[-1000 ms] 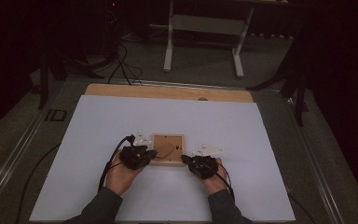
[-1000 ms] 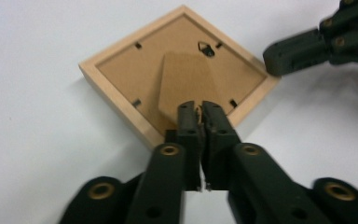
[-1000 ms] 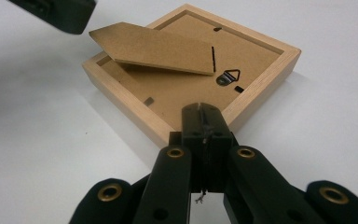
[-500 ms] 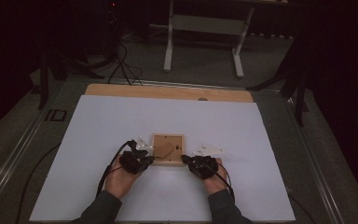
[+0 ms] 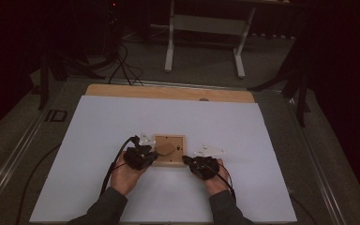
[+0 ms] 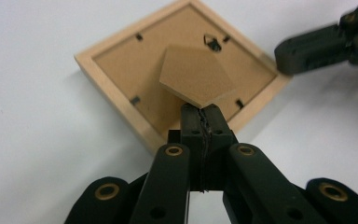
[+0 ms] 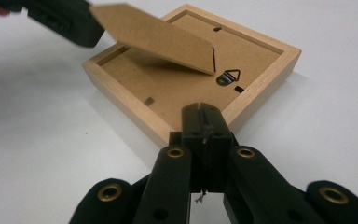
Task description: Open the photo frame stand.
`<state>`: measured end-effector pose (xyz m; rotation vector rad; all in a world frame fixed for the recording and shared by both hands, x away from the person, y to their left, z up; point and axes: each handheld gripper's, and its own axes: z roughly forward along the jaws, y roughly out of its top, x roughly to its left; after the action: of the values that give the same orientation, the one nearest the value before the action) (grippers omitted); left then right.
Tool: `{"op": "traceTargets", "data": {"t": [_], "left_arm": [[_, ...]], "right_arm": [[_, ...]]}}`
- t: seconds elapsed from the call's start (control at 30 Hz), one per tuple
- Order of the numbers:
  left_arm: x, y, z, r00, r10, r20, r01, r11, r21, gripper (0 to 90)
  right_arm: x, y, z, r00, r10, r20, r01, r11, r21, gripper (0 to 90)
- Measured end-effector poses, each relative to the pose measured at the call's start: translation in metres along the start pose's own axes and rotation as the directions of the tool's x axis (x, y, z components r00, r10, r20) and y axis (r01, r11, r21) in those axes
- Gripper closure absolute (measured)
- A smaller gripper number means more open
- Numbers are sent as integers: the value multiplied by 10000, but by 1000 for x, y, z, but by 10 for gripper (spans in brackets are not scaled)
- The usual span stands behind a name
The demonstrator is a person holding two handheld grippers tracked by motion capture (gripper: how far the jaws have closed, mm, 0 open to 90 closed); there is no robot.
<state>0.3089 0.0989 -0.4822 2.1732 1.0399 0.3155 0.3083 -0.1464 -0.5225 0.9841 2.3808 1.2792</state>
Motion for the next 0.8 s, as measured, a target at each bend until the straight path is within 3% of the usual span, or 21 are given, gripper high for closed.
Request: {"op": "traceTargets", "data": {"t": [0.1, 0.27, 0.47, 0.53, 0.8], "left_arm": [[-1, 5, 0, 10000, -18, -73, 17, 10000, -86, 873], [-2, 8, 3, 9998, 4, 220, -4, 10000, 9, 728], [0, 11, 5, 9964, -503, 681, 506, 9987, -26, 595], [1, 13, 7, 9959, -559, 714, 558, 9984, 29, 576], [8, 17, 16, 9846, -1429, 1011, 1424, 9897, 124, 528]], "right_arm": [[0, 0, 0, 10000, -14, -1, 14, 10000, -6, 895], [0, 0, 0, 10000, -15, -18, 15, 10000, -2, 895], [0, 0, 0, 10000, -27, -8, 27, 10000, 0, 894], [0, 0, 0, 10000, -26, -6, 26, 10000, -1, 895], [0, 0, 0, 10000, -35, -17, 35, 10000, -5, 894]]}}
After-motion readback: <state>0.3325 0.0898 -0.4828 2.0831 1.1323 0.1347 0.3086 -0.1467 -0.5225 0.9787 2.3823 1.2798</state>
